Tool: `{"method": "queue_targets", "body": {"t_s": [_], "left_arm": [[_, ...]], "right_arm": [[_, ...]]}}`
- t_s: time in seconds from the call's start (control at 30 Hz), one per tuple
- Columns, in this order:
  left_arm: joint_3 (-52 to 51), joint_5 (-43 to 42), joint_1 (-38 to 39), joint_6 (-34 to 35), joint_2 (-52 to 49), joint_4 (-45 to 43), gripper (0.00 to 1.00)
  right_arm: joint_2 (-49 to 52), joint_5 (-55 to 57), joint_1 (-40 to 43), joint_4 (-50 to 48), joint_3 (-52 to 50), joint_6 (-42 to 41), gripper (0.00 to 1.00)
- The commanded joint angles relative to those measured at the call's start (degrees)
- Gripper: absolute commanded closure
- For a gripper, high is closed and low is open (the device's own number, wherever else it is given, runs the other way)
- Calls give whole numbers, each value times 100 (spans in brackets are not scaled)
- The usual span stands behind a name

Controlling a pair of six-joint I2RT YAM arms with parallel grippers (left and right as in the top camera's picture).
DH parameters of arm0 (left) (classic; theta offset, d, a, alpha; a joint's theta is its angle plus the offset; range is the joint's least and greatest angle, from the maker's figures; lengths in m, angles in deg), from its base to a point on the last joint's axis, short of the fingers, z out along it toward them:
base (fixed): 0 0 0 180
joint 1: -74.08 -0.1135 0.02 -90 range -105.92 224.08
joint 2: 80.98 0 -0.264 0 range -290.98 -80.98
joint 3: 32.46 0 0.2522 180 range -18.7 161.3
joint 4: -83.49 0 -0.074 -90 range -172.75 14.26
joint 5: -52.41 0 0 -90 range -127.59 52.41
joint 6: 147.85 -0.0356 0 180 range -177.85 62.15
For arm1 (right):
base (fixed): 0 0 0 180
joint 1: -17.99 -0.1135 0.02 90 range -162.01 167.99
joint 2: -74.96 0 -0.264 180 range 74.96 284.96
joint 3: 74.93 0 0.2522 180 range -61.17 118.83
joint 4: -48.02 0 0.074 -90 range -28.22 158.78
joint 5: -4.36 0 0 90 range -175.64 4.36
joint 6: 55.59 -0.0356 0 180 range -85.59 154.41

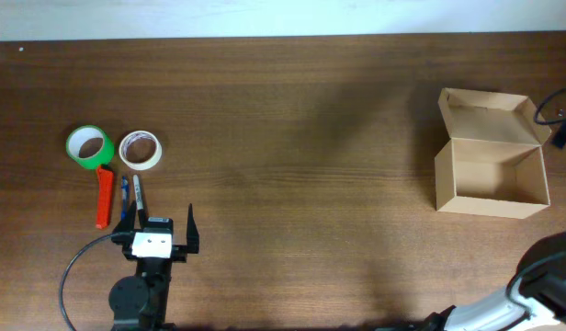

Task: Pack container
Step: 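Move the right gripper to the cardboard box and grip its wall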

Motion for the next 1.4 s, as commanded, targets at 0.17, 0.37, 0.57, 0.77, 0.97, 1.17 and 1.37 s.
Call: {"method": "queue_targets", "body": {"t_s": [0.17, 0.37, 0.57, 0.77, 0.97, 1.17, 1.37], "left_arm": [[-9, -20, -24, -52, 33, 48, 0], [-9, -20, -24, -52, 33, 48, 0], [-9, -20, -24, -52, 33, 48, 1], [-9, -20, -24, -52, 33, 48, 0], [-9, -20, -24, -52, 33, 48, 0], [-9, -20, -24, -52, 33, 48, 0], [-9, -20, -24, -52, 33, 48, 0]], "right_arm": [[938, -70, 256, 94, 61, 177, 2], [1292, 140, -17, 81, 57, 33, 9], [1506, 623, -313, 17, 48, -280, 12], [1567, 1102, -452, -26, 44, -616, 15], [1696, 1095, -448, -4, 37, -702, 17], [1825, 1078, -457, -17, -107, -750, 25], [1825, 1078, -457, -184, -404, -769, 38]]}}
